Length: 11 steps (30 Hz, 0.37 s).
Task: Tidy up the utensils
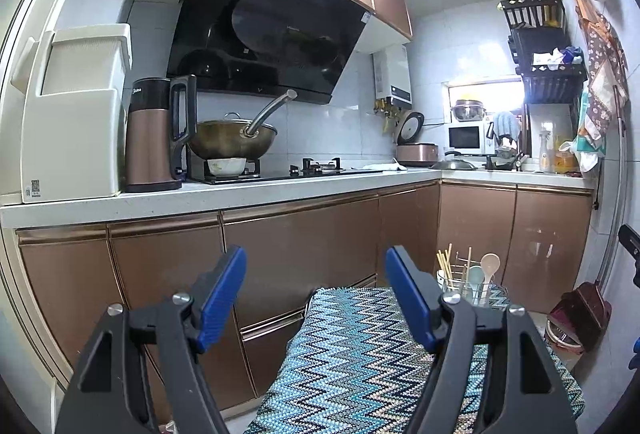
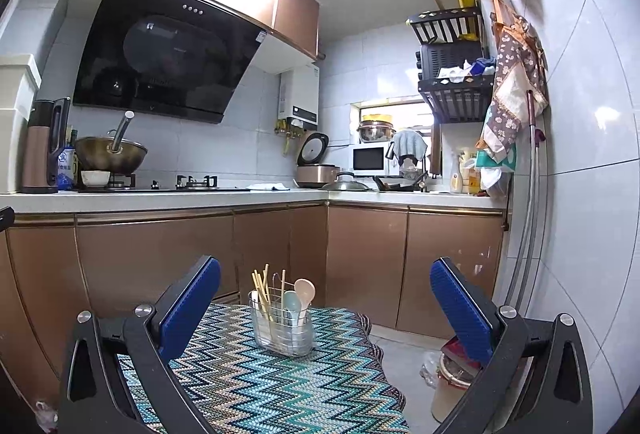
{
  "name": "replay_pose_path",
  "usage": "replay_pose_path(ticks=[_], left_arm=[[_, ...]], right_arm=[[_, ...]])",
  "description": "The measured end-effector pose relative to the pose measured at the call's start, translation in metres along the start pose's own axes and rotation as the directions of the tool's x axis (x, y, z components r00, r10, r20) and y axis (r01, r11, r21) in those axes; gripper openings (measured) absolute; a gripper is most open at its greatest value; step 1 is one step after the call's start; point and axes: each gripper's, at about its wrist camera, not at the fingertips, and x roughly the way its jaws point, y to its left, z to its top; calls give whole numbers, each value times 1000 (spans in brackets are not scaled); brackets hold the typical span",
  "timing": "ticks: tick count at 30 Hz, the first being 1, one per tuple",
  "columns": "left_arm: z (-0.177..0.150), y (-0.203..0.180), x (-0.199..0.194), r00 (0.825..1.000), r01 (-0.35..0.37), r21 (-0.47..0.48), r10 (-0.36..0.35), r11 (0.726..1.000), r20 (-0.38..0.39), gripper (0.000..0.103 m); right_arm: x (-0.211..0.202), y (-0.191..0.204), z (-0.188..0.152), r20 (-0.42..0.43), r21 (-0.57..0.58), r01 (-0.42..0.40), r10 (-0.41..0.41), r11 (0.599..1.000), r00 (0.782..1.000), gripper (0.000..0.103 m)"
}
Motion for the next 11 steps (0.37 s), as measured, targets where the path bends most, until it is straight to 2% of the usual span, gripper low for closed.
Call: replay_pose_path(ticks=[11], left_arm=[[0, 1, -1, 1000, 4, -9, -4, 1000, -12, 71]], right_arm=[[-1, 1, 0, -11, -5, 6, -6, 1000, 1000, 103]])
